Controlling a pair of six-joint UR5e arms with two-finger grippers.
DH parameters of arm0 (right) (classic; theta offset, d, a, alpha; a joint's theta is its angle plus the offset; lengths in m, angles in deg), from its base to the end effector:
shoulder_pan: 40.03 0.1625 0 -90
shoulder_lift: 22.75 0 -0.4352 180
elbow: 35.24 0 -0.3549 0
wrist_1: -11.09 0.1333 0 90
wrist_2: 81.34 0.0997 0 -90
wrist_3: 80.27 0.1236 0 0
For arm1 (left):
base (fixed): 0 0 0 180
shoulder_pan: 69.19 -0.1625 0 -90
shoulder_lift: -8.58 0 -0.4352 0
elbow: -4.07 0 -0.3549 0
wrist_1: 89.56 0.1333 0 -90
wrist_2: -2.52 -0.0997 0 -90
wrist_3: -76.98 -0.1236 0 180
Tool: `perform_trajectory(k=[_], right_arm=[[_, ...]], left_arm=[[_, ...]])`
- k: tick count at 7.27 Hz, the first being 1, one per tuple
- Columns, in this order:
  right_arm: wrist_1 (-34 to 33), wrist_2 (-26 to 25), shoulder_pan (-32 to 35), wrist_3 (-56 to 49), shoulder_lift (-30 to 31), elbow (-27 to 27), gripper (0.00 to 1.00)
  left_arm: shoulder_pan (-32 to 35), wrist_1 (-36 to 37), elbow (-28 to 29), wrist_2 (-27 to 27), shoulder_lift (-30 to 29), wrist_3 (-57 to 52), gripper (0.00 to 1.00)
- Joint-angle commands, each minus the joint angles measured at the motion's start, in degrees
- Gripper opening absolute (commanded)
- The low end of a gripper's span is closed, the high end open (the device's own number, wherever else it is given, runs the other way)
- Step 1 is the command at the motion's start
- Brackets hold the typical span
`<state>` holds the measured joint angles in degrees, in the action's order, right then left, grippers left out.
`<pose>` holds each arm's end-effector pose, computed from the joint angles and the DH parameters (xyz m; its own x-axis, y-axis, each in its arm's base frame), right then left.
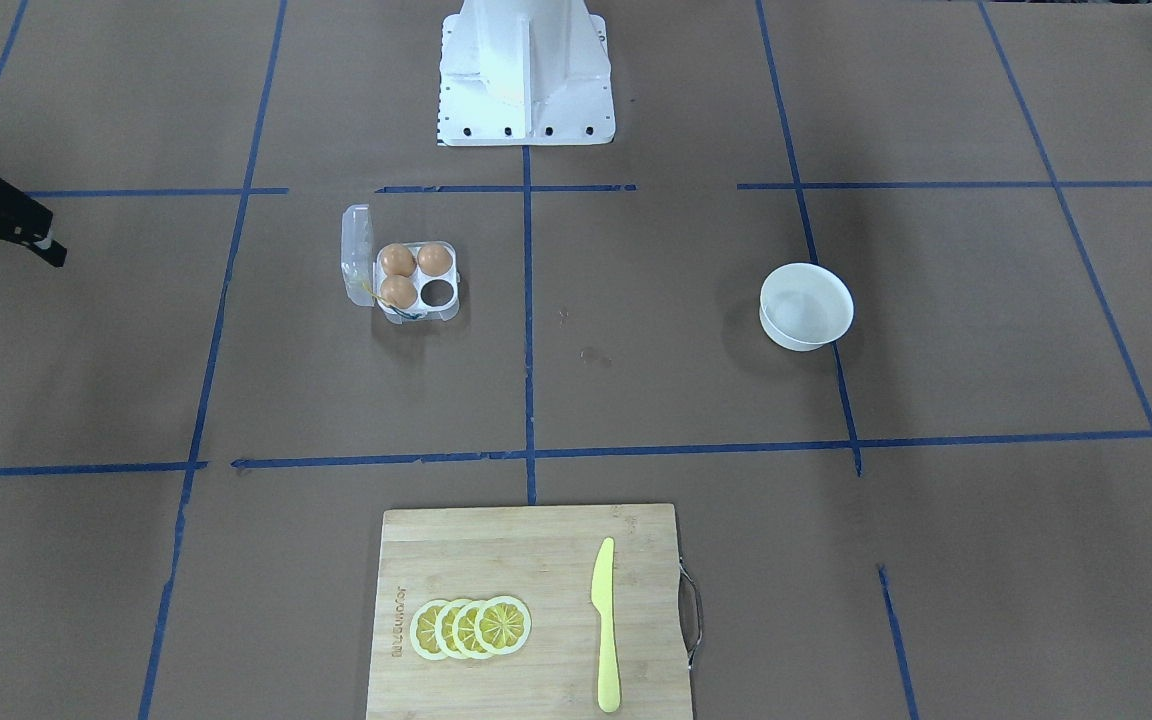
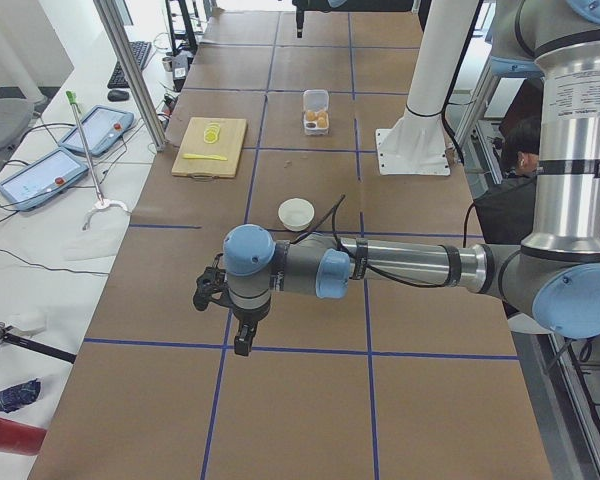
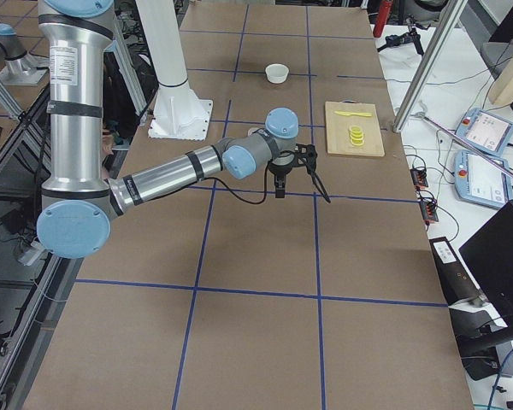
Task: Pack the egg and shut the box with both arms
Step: 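Move the right gripper toward the open carton lid, then push the carton lid down over the eggs with the right gripper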
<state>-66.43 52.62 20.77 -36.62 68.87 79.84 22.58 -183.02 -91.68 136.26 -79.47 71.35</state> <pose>-0.1762 -0.4127 0.4698 0.5835 -0.0236 0.8118 -0.0107 0.9993 0.0368 -0.0617 -0.4478 0.6499 0.7243 0.1620 -0.6701 -0.0406 0.9803 0.1930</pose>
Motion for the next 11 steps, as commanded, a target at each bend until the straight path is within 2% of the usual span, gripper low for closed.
perform_trajectory(k=[1,4,5,6,9,11], right_arm=[[0.2,-13.8,-16.0,17.8,-6.2,1.4,1.00],[0.1,-24.9,-28.5,29.5,-13.2,-0.4,1.00],[0.1,-27.4,-30.3,34.4,-18.9,-1.8,1.00],[0.1,-27.5,-30.4,36.8,-23.8,-1.4,1.00],[-1.7,-27.2,-30.3,37.1,-24.6,0.5,1.00],[-12.4,-26.9,-28.7,35.6,-25.5,0.8,1.00]], left_arm=[[0.0,-0.1,-0.4,0.1,-0.2,0.0,1.00],[0.0,-0.1,-0.4,0.1,-0.4,0.0,1.00],[0.1,-0.1,-0.6,0.1,-0.3,0.0,1.00],[0.1,0.0,-0.7,0.0,-0.3,0.0,1.00],[0.1,0.0,-0.6,0.1,-0.1,0.0,1.00],[0.1,-0.1,-0.6,0.1,0.2,-0.1,1.00]])
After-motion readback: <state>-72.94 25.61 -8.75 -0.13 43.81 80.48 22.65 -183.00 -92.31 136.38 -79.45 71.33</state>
